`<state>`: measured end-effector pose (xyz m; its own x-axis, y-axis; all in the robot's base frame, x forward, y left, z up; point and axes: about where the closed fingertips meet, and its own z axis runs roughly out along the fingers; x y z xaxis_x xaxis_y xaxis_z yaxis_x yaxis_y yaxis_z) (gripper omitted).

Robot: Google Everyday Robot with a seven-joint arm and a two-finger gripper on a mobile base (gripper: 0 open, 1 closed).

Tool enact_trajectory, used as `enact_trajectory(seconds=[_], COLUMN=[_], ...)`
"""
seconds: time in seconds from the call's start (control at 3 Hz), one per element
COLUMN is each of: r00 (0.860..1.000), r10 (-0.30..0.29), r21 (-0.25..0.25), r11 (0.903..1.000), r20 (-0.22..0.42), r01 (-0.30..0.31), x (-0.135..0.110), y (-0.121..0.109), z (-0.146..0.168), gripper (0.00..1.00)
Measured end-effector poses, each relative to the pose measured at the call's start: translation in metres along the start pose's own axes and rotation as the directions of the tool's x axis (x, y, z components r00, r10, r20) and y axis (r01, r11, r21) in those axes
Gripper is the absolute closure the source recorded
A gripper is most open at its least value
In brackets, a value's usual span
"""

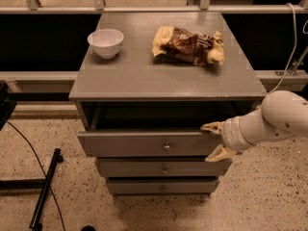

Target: Open top drawer

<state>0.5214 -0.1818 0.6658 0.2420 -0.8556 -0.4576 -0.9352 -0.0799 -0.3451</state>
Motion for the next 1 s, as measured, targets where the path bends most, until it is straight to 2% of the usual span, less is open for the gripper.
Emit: enact_trajectory(seconds=[0.33, 0.67, 1.0], r00=[0.999, 0.995, 0.993], r10=[0.002, -0.005, -0.018], r21=[-0.03, -0.047, -0.037], r11=[0.9996, 0.9989, 0.9991], r20=[0.052, 0.1, 0.114], r01=[0.0, 0.01, 0.022], x=[-0.02, -0.043, -0.061], y=[0.027, 0.052, 0.064], z=[-0.02, -0.046, -0.067], gripper=[0.43, 0.42, 0.26])
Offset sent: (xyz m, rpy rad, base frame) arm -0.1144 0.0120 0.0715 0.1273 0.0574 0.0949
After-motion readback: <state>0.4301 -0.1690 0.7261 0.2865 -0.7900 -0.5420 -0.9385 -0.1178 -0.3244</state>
